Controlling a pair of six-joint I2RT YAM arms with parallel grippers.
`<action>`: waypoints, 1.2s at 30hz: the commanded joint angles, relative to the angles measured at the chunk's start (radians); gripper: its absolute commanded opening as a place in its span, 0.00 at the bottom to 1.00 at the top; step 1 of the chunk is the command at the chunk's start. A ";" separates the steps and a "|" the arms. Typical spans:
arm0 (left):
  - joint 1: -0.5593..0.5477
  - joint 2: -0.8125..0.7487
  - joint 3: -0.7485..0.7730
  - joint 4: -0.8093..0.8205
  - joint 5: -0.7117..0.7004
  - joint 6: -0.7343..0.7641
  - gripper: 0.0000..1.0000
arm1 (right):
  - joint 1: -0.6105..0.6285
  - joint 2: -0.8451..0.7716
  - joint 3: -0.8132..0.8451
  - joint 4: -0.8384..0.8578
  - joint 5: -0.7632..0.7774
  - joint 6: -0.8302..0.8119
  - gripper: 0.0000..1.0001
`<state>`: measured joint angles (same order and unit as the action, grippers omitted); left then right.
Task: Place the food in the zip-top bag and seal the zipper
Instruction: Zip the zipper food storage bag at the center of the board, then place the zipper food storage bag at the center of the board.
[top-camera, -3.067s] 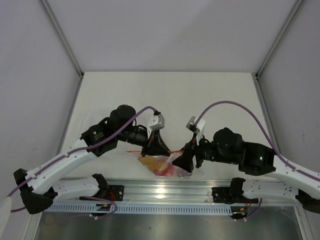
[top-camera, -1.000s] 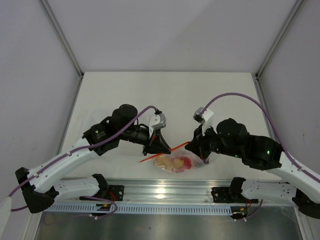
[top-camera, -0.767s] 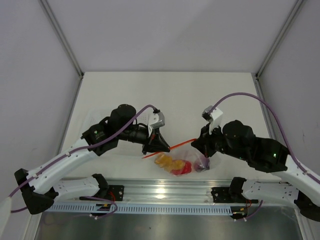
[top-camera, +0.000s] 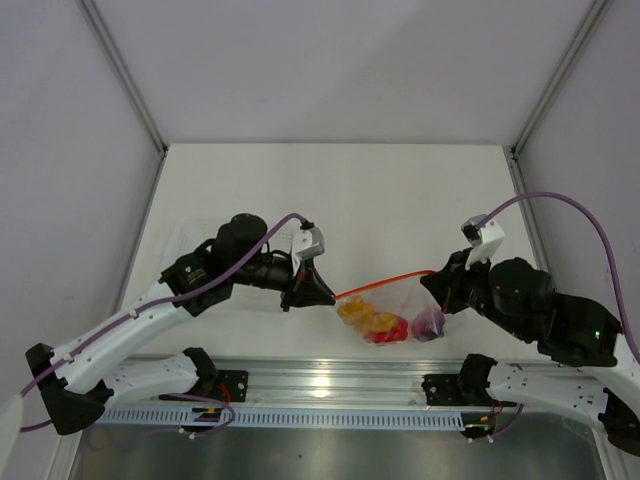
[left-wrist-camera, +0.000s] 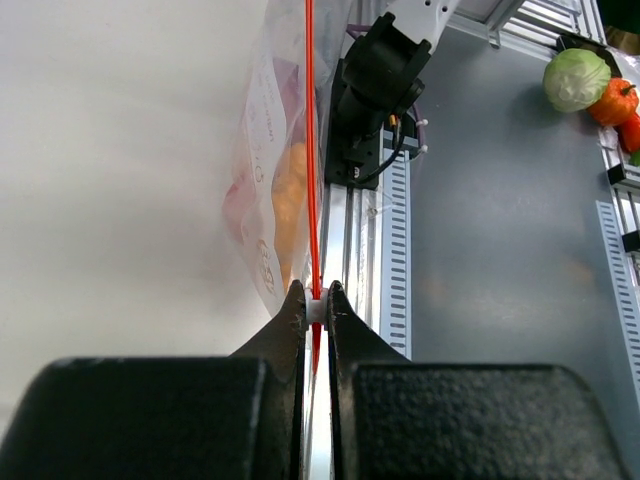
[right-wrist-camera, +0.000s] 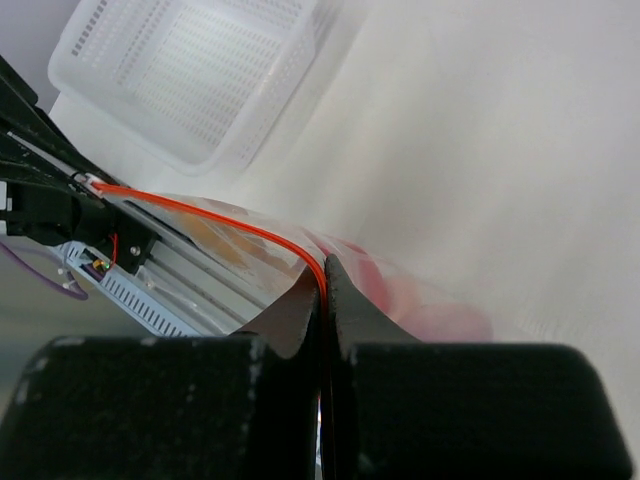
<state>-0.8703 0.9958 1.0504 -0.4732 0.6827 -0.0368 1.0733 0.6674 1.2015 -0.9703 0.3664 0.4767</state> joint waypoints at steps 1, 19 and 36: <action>0.017 -0.040 -0.007 -0.010 -0.003 -0.009 0.01 | -0.009 -0.019 0.009 -0.007 0.097 0.039 0.00; 0.068 -0.065 -0.026 -0.004 -0.109 -0.072 0.01 | -0.007 -0.003 -0.006 -0.033 0.183 0.105 0.00; 0.085 0.090 0.088 -0.035 -0.204 -0.183 0.01 | -0.065 0.225 -0.149 -0.019 0.203 0.293 0.00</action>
<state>-0.7940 1.0576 1.0912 -0.5076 0.4873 -0.1844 1.0401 0.8516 1.0733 -0.9840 0.5297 0.6834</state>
